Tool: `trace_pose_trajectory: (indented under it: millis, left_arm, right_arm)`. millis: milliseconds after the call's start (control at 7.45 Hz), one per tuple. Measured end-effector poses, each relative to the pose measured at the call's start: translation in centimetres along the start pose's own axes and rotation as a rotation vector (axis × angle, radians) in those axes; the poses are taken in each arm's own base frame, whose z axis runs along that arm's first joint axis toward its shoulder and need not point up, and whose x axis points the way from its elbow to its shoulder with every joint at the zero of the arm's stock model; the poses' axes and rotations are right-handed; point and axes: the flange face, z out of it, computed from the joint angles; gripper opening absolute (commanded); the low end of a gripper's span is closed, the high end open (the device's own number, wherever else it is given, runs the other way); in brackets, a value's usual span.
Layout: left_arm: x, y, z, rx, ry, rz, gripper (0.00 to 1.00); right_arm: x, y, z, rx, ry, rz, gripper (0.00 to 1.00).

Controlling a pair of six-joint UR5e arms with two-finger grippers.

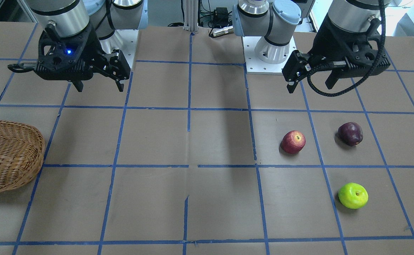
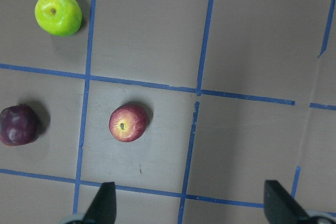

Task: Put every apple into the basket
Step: 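Move the left gripper down toward the light red apple, then close the left gripper around the light red apple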

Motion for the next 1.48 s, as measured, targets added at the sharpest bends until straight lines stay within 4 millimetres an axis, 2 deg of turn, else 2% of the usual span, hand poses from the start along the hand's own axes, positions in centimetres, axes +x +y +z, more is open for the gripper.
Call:
trace_pose_trajectory:
  millis: [537, 805, 939, 1207, 1476]
  left_arm:
    - [0.0, 0.3, 0.4, -0.019, -0.004, 0.002, 1.0]
    - [-0.9, 0.5, 2.1, -0.079, -0.013, 0.007, 1.0]
    - [-2.4, -0.2, 3.9, -0.12, -0.021, 0.029, 1.0]
    - [-6.7, -1.2, 10.7, -0.246, -0.008, 0.049, 1.0]
    - [-11.2, -1.4, 17.7, -0.273, 0.027, 0.089, 1.0]
  right_arm:
    - [0.0, 0.0, 0.0, -0.001, 0.001, 0.001, 1.0]
    - [0.0, 0.0, 0.0, -0.001, 0.002, 0.001, 1.0]
    - [0.0, 0.0, 0.0, -0.001, 0.005, 0.002, 1.0]
    - [0.1, 0.0, 0.1, -0.001, 0.013, 0.001, 1.0]
    - [0.1, 0.0, 0.1, -0.001, 0.014, 0.001, 1.0]
